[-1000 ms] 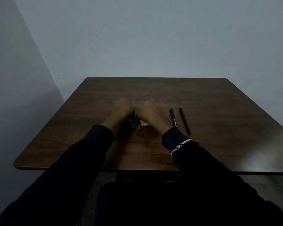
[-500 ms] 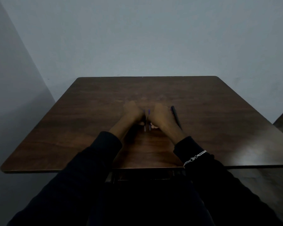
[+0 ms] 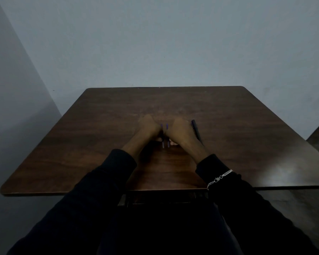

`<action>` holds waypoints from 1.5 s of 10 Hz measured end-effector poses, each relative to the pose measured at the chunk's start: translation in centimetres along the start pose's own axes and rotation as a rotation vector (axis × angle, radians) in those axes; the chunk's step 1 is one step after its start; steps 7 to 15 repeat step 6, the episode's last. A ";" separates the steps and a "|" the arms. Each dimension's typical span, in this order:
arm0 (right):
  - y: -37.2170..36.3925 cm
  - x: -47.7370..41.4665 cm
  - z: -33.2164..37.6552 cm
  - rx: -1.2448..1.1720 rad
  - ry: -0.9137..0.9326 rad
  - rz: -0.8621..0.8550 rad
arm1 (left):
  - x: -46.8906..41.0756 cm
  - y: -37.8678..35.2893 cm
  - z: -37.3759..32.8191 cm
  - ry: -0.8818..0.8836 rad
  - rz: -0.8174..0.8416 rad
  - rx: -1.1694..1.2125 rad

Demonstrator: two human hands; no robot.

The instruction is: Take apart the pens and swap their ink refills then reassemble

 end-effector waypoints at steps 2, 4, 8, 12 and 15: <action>0.2 0.3 -0.1 -0.054 -0.011 0.050 | 0.4 0.3 0.0 0.012 0.002 0.036; 0.6 0.5 -0.1 -0.103 -0.008 0.065 | 0.2 0.2 0.4 -0.012 0.005 0.114; 1.6 0.7 -0.2 -0.038 0.058 -0.046 | -0.5 0.6 1.0 -0.098 -0.114 0.038; 1.6 0.7 -0.2 -0.038 0.058 -0.046 | -0.5 0.6 1.0 -0.098 -0.114 0.038; 1.6 0.7 -0.2 -0.038 0.058 -0.046 | -0.5 0.6 1.0 -0.098 -0.114 0.038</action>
Point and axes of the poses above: each hand's wrist, its own x-axis away from the middle knuckle, its own y-axis out of the back of the hand, z = x × y, the point moved 1 cm from there along -x, towards the middle knuckle, and after that the axes turned 4 degrees about -y, right-handed, at the moved point
